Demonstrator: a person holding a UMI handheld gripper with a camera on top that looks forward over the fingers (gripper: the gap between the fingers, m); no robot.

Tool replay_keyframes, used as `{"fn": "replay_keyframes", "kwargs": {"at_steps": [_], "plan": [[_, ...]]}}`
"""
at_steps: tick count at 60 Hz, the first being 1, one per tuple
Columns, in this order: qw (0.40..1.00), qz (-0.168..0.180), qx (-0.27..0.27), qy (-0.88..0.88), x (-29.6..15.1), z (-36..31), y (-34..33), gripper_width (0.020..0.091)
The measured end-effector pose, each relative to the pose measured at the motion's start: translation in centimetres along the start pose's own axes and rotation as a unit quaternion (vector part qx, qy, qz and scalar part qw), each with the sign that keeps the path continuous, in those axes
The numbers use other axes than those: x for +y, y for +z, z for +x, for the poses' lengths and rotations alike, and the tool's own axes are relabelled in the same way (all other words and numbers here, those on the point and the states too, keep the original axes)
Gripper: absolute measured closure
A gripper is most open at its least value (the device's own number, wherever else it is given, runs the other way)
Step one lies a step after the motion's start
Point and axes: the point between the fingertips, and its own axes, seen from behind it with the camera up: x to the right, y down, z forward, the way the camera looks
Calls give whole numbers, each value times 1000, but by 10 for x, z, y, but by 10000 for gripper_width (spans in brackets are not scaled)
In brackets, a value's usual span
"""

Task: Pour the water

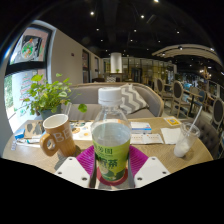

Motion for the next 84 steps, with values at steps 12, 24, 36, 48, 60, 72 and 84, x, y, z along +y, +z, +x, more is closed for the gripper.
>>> {"fn": "replay_keyframes", "kwargs": {"at_steps": [12, 24, 36, 48, 60, 72, 84], "plan": [[999, -33, 5, -3, 7, 2, -6, 377], [997, -68, 21, -5, -4, -6, -61, 254], [993, -111, 32, 1, -15, -33, -169, 253], [992, -121, 44, -19, -28, -58, -274, 250], [991, -129, 40, -24, -26, -80, -329, 250], [990, -133, 31, -38, -24, -90, -352, 250], [990, -125, 41, -52, -28, -89, -357, 251]]}}
